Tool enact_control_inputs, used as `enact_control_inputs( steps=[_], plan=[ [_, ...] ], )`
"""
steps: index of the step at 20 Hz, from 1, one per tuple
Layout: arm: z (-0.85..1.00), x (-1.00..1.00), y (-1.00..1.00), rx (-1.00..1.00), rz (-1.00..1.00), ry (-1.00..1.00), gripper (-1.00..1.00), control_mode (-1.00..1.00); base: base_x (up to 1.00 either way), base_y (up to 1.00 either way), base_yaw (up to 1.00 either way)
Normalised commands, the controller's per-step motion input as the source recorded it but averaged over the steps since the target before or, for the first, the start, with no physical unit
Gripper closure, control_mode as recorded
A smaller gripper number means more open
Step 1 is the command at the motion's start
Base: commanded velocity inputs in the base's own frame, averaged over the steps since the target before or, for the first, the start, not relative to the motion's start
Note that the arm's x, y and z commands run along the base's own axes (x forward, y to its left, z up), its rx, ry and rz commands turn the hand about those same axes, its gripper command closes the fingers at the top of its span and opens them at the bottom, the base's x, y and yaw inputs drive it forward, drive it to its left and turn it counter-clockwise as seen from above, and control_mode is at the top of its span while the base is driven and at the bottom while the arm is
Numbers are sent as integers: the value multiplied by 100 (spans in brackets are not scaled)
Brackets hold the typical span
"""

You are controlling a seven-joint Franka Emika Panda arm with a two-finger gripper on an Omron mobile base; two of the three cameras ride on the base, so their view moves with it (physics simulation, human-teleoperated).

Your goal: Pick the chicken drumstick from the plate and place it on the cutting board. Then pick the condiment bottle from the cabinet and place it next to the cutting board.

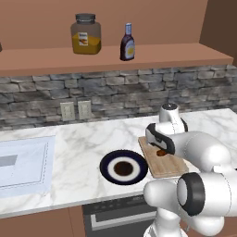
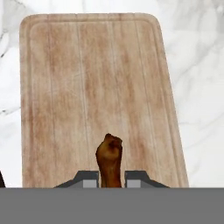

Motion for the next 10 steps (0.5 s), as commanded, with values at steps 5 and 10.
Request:
enact_control_inputs(
  steps=[5,10],
  plan=[
    [-17,0,-2,0,0,-3,100,-100,0,0,0],
    [-19,0,0,0,0,-2,100,-100,0,0,0]
  ],
)
